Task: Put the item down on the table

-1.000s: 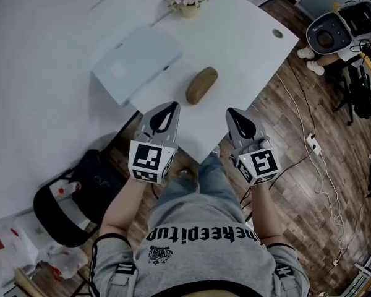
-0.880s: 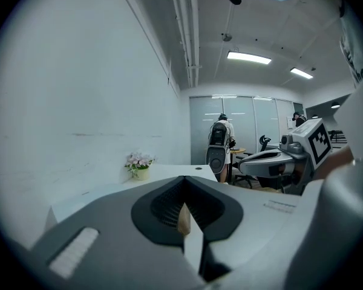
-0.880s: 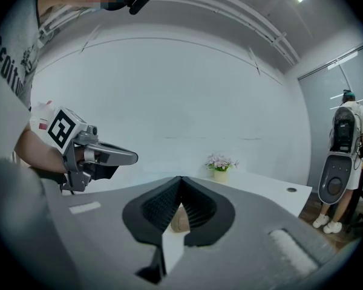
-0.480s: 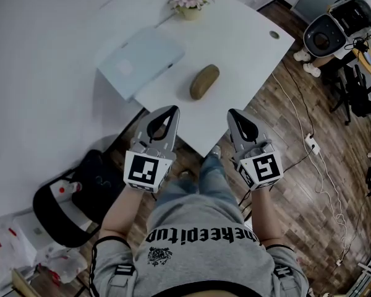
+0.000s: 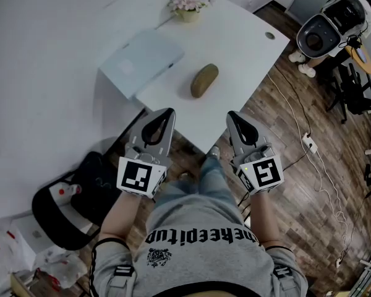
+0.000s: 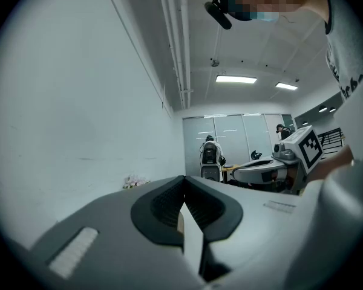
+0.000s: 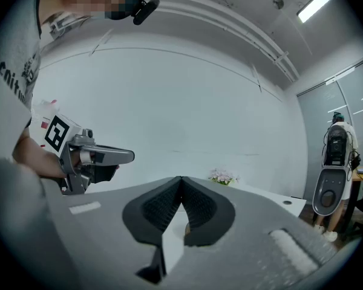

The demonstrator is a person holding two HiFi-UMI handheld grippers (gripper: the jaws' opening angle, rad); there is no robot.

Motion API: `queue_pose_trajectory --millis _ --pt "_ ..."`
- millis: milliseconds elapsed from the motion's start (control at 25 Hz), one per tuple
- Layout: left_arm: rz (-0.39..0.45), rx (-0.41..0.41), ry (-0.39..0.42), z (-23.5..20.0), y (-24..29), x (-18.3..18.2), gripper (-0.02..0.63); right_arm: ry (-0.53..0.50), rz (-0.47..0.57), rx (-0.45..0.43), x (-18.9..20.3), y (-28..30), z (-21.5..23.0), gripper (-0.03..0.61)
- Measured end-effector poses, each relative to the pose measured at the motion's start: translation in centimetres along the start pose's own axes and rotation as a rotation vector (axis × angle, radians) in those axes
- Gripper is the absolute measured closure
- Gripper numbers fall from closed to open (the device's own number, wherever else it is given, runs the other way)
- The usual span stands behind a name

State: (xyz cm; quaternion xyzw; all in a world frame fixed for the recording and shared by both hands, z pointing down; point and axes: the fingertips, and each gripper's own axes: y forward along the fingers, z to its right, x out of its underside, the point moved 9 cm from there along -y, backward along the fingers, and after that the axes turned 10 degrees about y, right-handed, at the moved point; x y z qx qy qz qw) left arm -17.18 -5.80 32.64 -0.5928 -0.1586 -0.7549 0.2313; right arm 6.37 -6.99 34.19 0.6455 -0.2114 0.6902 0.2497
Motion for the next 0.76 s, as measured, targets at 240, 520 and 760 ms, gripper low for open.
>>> queue_pose_trajectory --millis 240,520,760 --pt "0.026 0.011 -0.005 0.0 -0.5 -0.3 0.597 0.004 0.009 0.003 0.1 -0.2 -0.8 0.578" --pt "0.024 0.015 -0.012 -0.4 -0.9 -0.2 0.597 0.001 0.006 0.016 -0.2 -0.1 -1.5 0.578" --pt "0.066 0.032 -0.02 -0.7 -0.4 -0.1 0.597 -0.008 0.005 0.025 -0.2 0.1 -1.5 0.578"
